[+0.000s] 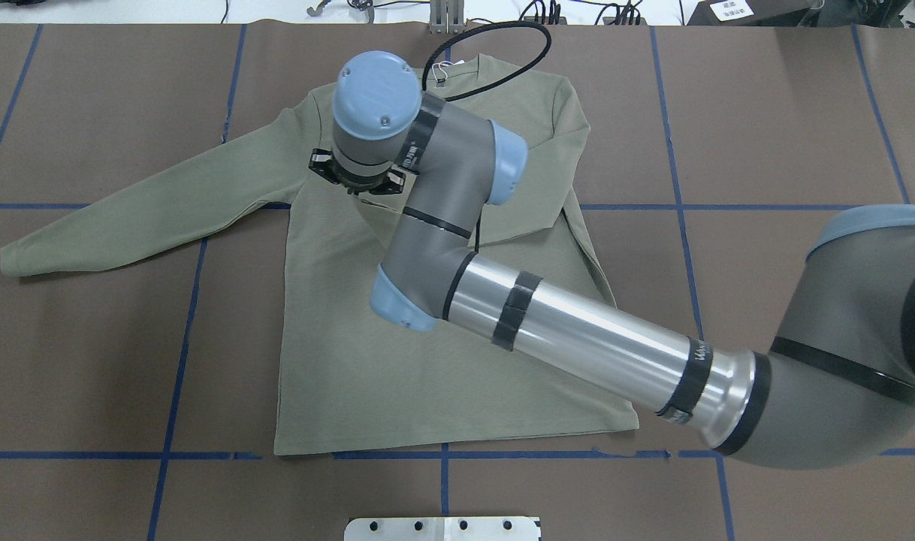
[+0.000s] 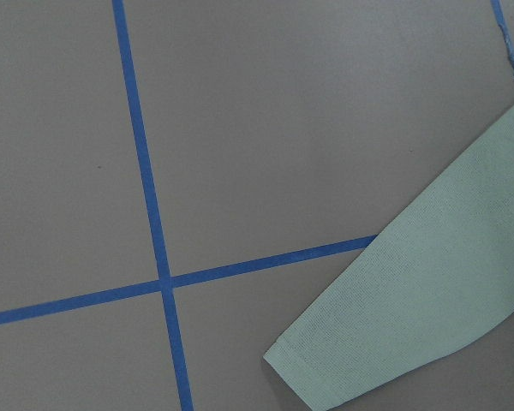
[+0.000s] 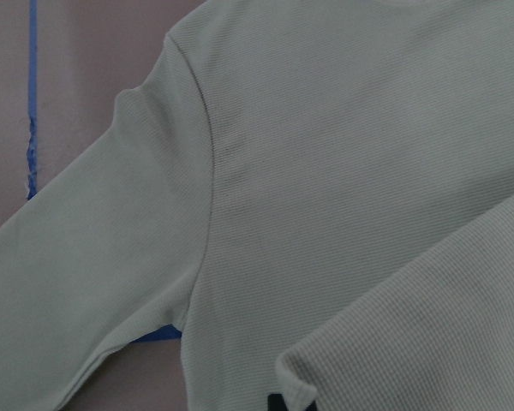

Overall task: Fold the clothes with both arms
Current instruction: 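Grasp the sleeve cuff with the right gripper and fold it across the shirt body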

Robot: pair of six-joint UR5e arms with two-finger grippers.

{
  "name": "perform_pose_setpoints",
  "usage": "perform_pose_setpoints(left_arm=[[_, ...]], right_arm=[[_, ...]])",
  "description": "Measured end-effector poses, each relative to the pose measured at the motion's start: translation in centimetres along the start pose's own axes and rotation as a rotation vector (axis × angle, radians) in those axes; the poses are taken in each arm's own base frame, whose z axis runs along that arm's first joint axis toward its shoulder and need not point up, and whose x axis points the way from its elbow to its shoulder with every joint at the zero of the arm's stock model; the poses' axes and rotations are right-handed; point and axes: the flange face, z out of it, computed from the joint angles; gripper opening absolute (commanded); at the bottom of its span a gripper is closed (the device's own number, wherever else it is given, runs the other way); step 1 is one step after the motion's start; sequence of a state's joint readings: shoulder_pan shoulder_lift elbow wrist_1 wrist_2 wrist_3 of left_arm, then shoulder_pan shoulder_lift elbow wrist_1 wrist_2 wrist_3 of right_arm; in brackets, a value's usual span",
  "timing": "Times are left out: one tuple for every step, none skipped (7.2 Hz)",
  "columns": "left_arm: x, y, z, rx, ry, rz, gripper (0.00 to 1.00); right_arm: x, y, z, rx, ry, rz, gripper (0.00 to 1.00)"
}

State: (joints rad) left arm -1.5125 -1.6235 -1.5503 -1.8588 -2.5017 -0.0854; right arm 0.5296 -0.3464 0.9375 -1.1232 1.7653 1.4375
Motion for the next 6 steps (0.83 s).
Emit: perform_pose_setpoints(left_arm=[[0.0,0.0,0.0,-0.001,0.0,-0.001,1.0],[0.0,0.0,0.1,-0.002,0.0,-0.001,1.0],[0.2,0.0,0.3,-0.007,0.002,0.002,1.0],[0.7,0.0,1.0,-0.018,0.006,0.013,1.0],[1.5,-0.1,2.0,-0.035,0.012,0.028,1.0],[2.6,-0.2,3.5,-0.059,0.02,0.023,1.0]], right_arm=[[-1.5,0.8,0.6,0.014,0.002,-0.008,0.62],[-2.9,1.2,1.1,0.025,0.006,-0.012,1.0],[-3.9,1.4,1.4,0.042,0.013,-0.016,1.0],[-4.5,1.8,1.5,0.058,0.016,-0.021,1.0],[-5.2,2.0,1.2,0.067,0.012,-0.025,1.0],[-6.2,2.0,0.4,0.072,-0.001,-0.028,1.0]])
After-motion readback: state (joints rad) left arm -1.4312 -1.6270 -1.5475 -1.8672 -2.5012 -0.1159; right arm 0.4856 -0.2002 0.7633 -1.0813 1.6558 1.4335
